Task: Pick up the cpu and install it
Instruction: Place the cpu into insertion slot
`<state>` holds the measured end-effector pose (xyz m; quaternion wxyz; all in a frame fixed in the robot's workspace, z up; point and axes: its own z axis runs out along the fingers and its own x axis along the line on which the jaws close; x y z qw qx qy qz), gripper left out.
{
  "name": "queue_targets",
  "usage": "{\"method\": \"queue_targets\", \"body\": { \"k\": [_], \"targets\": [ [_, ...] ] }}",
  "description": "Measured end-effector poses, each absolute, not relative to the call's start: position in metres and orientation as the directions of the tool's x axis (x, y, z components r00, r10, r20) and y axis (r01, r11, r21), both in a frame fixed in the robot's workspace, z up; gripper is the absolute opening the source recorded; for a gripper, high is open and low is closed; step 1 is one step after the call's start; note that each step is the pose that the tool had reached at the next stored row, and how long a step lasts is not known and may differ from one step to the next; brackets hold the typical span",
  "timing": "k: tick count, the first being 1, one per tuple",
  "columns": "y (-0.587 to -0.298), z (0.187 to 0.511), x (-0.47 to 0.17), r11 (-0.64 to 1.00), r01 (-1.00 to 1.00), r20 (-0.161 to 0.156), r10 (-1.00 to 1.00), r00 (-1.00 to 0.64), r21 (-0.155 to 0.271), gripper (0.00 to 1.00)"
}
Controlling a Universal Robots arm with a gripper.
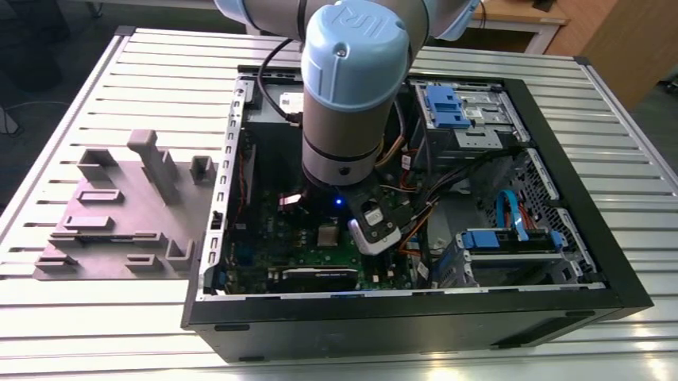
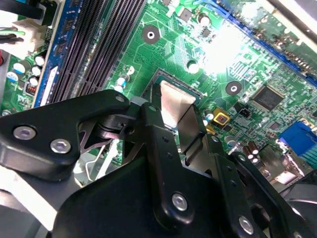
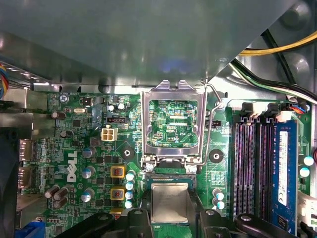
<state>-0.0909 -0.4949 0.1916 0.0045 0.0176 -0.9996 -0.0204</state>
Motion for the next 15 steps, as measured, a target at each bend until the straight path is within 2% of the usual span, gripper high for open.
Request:
{"method": "queue_targets", "body": {
  "k": [15],
  "targets": [
    [-0.4947, 0.1908, -0.0908, 0.999, -0.035, 0.008, -0.035, -0.999, 0.042, 0.38]
  ]
}}
